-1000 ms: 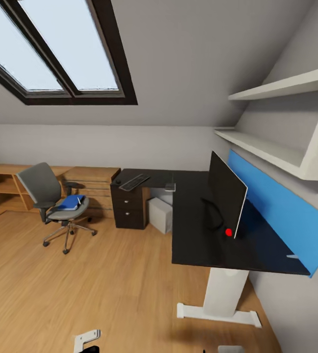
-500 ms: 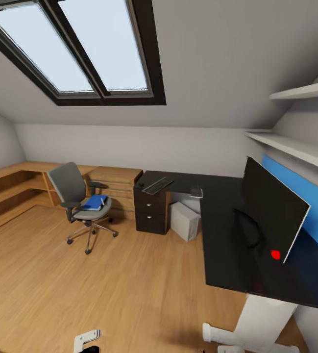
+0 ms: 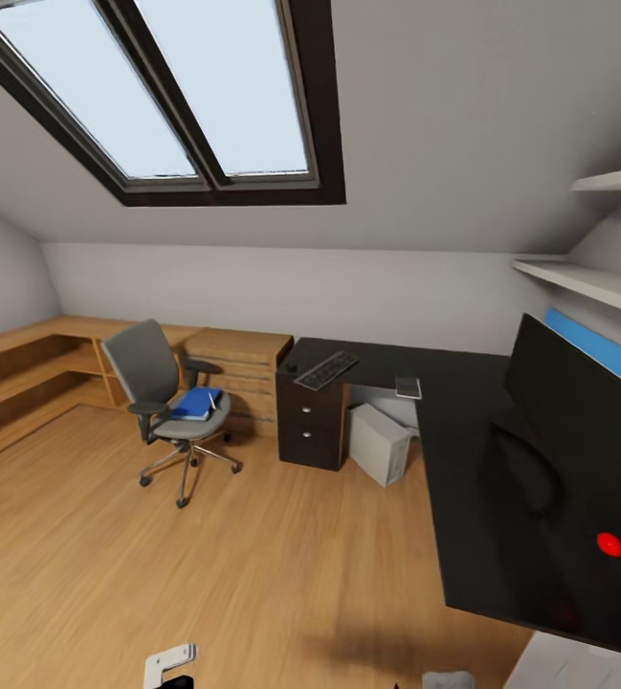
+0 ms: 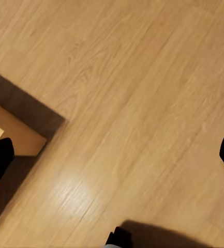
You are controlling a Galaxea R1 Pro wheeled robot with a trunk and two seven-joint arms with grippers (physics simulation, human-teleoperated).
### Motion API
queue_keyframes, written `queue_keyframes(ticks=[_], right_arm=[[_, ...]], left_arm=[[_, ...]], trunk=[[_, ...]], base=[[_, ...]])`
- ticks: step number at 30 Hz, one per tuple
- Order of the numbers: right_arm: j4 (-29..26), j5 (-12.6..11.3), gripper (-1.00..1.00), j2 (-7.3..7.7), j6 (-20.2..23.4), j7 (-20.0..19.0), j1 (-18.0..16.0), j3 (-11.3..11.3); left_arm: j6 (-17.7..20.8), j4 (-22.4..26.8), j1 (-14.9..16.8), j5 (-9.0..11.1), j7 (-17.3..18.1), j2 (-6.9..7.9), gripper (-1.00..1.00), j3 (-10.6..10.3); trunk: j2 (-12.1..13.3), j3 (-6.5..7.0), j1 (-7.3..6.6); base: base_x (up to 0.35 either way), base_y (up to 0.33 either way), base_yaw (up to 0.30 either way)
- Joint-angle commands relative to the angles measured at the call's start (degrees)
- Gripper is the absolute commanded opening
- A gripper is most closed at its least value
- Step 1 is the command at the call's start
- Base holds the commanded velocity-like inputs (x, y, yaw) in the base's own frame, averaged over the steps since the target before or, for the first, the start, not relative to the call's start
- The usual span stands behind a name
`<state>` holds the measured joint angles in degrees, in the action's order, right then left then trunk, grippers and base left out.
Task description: In the bedroom, organize the workspace by keeping the computer under the desk, ensuring the monitor is on the desk, placing the keyboard on the desk next to the monitor, placing the mouse on the desk next to the keyboard, moving the folder from the swivel chair onto the desk next to the mouse, stacking the notebook on top of the folder with the pen on top of the notebook, and positioning the swivel chair next to the desk.
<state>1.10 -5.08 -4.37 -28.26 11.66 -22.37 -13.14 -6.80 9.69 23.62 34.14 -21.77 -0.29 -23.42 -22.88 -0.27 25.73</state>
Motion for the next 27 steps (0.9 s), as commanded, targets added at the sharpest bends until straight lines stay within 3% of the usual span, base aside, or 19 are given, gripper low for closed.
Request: queue_keyframes(ticks=[1, 27], right_arm=[[0.12, -0.45, 1.0, -0.03, -0.23, 0.12, -0.04, -0.49], [0.13, -0.11, 1.0, 0.06, -0.13, 0.11, 0.48, -0.48]], left_arm=[[-0.23, -0.02, 0.02, 0.57, -0.21, -0.01, 1.0, -0.49], [-0.23, -0.46, 0.02, 0.57, -0.2, -0.13, 1.0, -0.57]], trunk=[[-0.04, -0.03, 0.05], [-0.04, -0.03, 0.05]], base=[[0.318, 0.082, 0.0], [0.318, 0.1, 0.0]])
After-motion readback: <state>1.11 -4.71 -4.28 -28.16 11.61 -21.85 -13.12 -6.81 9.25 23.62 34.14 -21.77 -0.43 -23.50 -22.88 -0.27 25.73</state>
